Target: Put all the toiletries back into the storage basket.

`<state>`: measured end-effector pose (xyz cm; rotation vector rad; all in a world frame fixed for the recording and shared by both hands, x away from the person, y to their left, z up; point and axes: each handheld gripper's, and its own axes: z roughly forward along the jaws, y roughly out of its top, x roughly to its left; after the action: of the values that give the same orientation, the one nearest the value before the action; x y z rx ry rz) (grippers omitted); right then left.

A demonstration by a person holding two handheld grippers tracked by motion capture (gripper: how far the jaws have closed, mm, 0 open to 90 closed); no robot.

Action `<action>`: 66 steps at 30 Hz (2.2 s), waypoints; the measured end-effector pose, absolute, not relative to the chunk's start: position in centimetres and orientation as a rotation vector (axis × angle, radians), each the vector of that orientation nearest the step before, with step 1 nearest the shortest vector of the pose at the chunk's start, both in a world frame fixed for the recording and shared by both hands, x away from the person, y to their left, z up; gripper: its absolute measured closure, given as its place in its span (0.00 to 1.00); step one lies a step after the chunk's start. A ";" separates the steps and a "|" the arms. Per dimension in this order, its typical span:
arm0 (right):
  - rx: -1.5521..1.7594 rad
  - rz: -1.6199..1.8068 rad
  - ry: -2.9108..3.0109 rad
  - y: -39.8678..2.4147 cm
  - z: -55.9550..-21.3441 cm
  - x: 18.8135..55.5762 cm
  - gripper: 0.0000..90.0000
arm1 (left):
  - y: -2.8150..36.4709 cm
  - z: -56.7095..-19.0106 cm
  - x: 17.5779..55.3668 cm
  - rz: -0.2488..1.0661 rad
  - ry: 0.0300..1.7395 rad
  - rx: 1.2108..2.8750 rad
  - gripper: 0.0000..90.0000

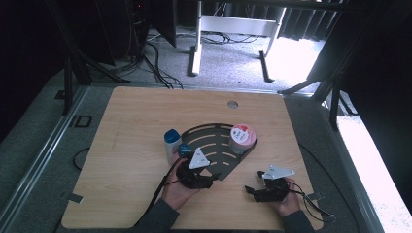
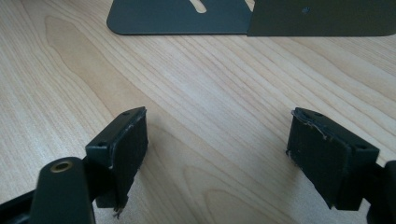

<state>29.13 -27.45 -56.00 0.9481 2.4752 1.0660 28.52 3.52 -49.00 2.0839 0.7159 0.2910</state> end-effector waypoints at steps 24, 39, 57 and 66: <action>0.947 1.066 2.475 -27.5 -56.0 29.1 0.22 | 6.6 -48.3 27.0 0.326 0.779 2.051 0.50; 0.947 1.068 2.474 -27.4 -56.0 29.1 0.22 | 8.8 -47.7 26.4 0.368 0.830 2.043 0.50; 0.945 1.067 2.475 -27.5 -56.0 29.1 0.22 | 10.6 -48.0 26.5 0.462 0.925 2.050 0.44; 0.944 1.065 2.477 -27.5 -56.0 29.1 0.22 | 10.9 -48.2 27.3 0.491 0.964 2.050 0.39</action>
<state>29.15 -27.46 -56.00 0.9437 2.4768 1.0646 27.31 10.87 -48.16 2.0504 0.9638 0.4914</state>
